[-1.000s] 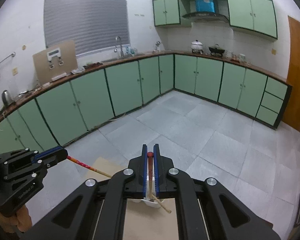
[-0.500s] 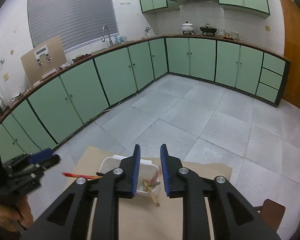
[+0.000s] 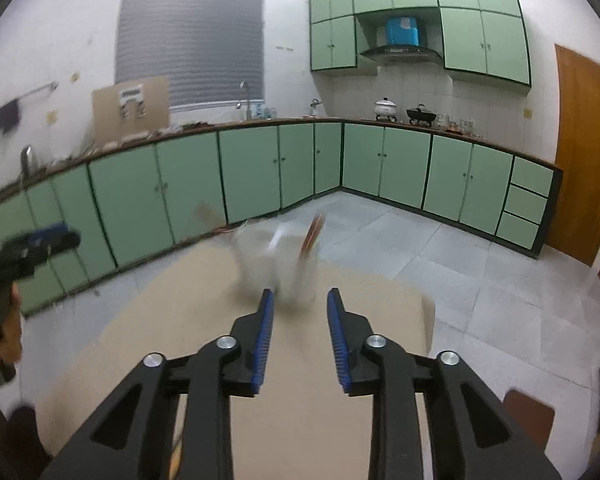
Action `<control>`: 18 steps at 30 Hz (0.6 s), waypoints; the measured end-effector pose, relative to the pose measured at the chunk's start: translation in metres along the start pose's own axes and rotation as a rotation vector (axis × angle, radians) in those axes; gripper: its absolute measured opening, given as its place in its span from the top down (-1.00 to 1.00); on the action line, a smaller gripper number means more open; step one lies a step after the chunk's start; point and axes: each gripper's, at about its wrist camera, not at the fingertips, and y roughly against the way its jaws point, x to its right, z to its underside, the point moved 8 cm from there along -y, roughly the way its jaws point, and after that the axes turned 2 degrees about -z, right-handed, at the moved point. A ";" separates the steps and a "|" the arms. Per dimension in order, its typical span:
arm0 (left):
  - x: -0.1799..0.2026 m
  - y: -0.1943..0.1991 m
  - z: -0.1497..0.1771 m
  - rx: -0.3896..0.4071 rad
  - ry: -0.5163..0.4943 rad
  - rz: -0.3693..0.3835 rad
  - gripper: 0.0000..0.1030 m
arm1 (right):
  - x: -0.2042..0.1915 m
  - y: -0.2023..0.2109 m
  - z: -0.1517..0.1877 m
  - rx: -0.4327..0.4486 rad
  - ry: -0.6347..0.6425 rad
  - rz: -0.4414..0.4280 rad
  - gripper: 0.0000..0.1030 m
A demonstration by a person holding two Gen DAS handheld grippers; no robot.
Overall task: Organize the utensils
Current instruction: 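Move both tools back over the remaining chopsticks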
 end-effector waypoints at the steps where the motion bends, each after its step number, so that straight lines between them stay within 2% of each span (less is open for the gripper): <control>1: 0.002 0.006 0.016 -0.002 0.001 0.000 -0.51 | -0.012 0.006 0.031 -0.022 -0.012 -0.003 0.38; 3: 0.006 0.027 0.066 -0.009 -0.012 -0.014 -0.51 | -0.033 0.013 0.079 -0.070 -0.025 -0.025 0.38; 6: 0.008 0.052 0.118 -0.008 -0.022 -0.050 -0.51 | -0.080 0.020 0.167 -0.184 0.000 -0.070 0.38; 8: 0.012 0.062 0.151 -0.042 -0.011 -0.042 -0.51 | -0.102 0.024 0.195 -0.216 0.042 -0.087 0.38; 12: 0.017 0.074 0.182 -0.068 -0.023 -0.044 -0.51 | -0.137 0.020 0.222 -0.267 0.093 -0.133 0.38; 15: 0.019 0.079 0.190 -0.059 -0.020 -0.043 -0.51 | -0.149 0.011 0.223 -0.276 0.132 -0.151 0.38; 18: 0.025 0.074 0.197 -0.083 -0.009 -0.018 -0.51 | -0.147 0.002 0.222 -0.271 0.127 -0.148 0.38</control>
